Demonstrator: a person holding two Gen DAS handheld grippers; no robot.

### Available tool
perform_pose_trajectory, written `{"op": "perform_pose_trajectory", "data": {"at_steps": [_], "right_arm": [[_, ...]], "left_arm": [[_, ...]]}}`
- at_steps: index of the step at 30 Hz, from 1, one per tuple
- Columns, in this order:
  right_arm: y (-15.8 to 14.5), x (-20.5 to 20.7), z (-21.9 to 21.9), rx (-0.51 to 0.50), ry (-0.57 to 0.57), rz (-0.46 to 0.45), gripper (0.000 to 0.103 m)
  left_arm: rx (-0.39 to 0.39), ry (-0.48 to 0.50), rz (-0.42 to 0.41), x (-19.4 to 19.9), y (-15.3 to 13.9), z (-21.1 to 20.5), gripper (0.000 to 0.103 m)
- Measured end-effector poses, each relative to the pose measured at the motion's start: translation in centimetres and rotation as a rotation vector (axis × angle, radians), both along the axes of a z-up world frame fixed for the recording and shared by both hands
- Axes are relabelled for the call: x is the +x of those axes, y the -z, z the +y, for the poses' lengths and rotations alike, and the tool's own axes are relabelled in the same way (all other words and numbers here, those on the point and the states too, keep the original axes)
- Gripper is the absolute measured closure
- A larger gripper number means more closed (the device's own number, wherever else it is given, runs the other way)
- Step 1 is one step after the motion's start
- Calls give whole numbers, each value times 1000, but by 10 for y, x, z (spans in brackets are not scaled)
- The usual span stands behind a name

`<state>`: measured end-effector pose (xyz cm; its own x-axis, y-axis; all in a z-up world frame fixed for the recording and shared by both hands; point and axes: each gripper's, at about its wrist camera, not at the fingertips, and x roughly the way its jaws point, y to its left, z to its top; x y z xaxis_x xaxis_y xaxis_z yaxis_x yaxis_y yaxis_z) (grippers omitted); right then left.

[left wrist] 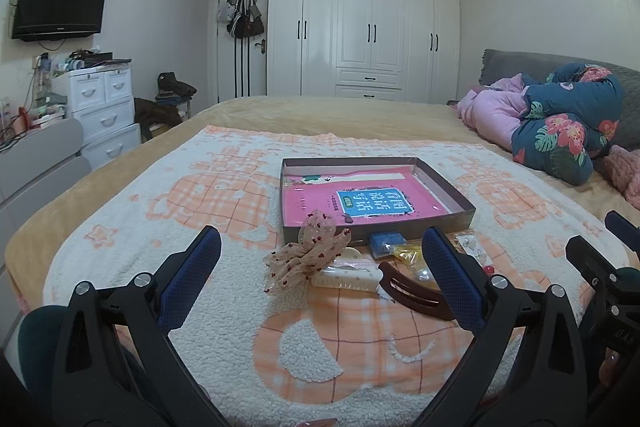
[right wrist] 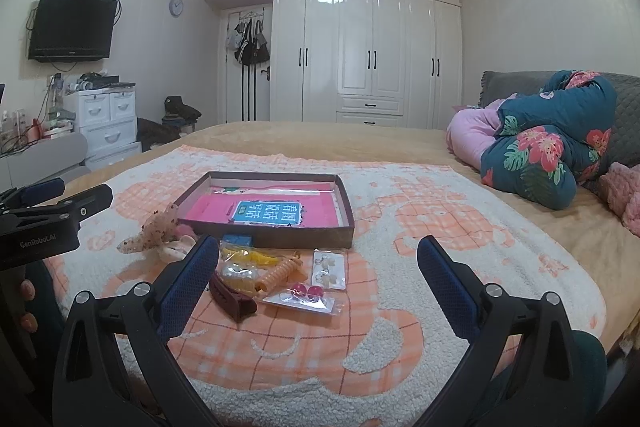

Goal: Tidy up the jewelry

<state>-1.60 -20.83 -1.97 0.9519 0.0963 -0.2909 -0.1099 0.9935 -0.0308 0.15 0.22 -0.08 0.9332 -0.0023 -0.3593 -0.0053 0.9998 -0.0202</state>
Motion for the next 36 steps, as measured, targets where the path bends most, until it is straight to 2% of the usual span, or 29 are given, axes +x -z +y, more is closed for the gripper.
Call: {"op": "perform_pose_trajectory", "data": {"at_steps": [36], "right_arm": [[1, -3, 1, 3, -9, -23, 6]], "left_arm": [[4, -5, -12, -1, -3, 1, 11]]}}
